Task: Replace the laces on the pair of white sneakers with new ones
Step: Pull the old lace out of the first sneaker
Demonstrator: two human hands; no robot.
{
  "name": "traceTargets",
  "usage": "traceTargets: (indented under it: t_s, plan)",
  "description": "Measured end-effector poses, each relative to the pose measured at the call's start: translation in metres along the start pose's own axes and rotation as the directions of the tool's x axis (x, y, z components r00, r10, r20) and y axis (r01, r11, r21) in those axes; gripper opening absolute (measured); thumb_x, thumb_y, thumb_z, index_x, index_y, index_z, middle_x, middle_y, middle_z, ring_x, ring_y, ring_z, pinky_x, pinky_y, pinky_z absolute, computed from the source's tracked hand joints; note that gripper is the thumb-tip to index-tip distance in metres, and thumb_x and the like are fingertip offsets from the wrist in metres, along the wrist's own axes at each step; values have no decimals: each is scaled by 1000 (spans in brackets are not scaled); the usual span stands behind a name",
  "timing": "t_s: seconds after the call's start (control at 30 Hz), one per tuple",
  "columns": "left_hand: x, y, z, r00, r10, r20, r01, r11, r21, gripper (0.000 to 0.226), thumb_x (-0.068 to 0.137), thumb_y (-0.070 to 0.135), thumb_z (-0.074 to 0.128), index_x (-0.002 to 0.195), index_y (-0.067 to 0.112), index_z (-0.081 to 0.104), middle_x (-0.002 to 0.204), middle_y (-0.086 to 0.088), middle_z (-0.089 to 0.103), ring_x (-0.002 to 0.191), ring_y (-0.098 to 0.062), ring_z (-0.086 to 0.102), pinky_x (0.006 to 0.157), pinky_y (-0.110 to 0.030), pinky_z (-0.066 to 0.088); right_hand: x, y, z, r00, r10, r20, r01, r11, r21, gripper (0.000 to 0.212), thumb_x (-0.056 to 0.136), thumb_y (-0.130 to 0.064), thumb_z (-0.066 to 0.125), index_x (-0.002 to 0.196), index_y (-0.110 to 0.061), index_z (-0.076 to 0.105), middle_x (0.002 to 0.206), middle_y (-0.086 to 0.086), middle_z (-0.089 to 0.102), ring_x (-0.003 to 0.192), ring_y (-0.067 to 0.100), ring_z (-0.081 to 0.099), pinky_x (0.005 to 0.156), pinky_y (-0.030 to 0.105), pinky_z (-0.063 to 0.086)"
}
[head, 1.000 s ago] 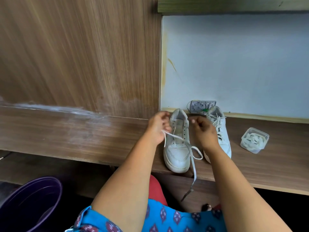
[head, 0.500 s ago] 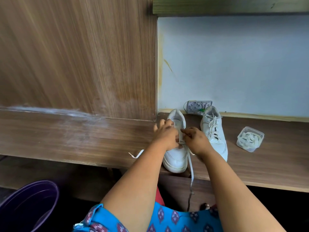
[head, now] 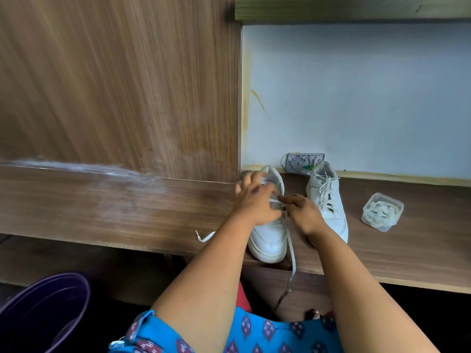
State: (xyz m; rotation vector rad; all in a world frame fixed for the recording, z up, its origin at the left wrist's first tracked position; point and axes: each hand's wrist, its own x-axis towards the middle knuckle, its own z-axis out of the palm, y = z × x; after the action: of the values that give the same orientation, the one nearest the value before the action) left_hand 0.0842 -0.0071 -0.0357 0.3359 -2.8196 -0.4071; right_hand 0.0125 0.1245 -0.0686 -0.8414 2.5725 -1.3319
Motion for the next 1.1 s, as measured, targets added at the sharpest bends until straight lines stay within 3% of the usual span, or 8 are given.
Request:
traceTargets:
  t_s: [0.13,0.4,0.5,0.57,0.67,0.7,0.77,1.1]
  plan:
    - [6,-3,17,982,-3,190,-5,999,43,30,82,45,68,106,28,68,152,2,24,142,-27,9,115,-49,14,0,3,0,998,60,-15,-57,987,152,40,89,0,43,119,-10,67,124,5,60,114,20,56,101,36,44]
    - [11,-14,5,995,-65,-71,53,986,-159,21,91,33,60,98,15,69,117,-1,62,113,-25,47,91,-35,43,-3,10,4,998,-60,-1,60,998,-25,38,87,-20,70,123,-11,65,123,2,60,96,13,64,89,19,46]
    - [8,-19,-26,743,-316,-590,59,909,-413,14,90,19,59,85,8,67,100,-7,65,96,-28,54,78,-32,44,-2,11,6,999,-48,-19,48,999,1,40,85,-16,72,123,-9,65,124,3,60,93,11,63,82,7,42]
    - [6,-24,-38,583,-379,-719,23,892,-451,18,90,19,59,79,6,65,95,-8,64,91,-29,54,74,-30,40,-2,11,5,999,-34,-22,35,999,21,39,84,-15,72,122,-10,65,124,2,61,94,9,62,78,2,40]
    - [4,-24,-19,953,-163,-256,87,955,-283,16,87,30,65,94,15,68,111,-4,57,109,-26,44,90,-35,41,-4,10,4,999,-28,-36,29,999,19,33,88,-13,66,121,-12,66,125,1,62,103,11,62,88,12,42]
    - [1,-21,-8,996,-83,-32,76,982,-175,23,85,37,67,102,22,68,119,0,51,115,-24,38,94,-36,38,-4,10,4,999,-35,-40,35,999,8,32,90,-11,62,121,-11,66,127,3,62,109,13,60,92,15,40]
    - [-1,-15,6,980,-4,199,8,1000,-21,34,81,47,70,111,32,66,129,4,39,119,-22,30,98,-38,32,-3,10,3,998,-51,-33,50,999,-9,31,92,-6,56,122,-9,66,129,6,62,118,17,57,96,18,37]
    - [3,-17,17,967,26,252,-6,997,-81,21,87,39,66,107,32,68,122,0,37,114,-22,31,100,-37,34,-2,13,5,998,-69,-7,69,996,-48,36,92,1,51,123,-10,64,132,8,60,124,20,53,107,27,37]
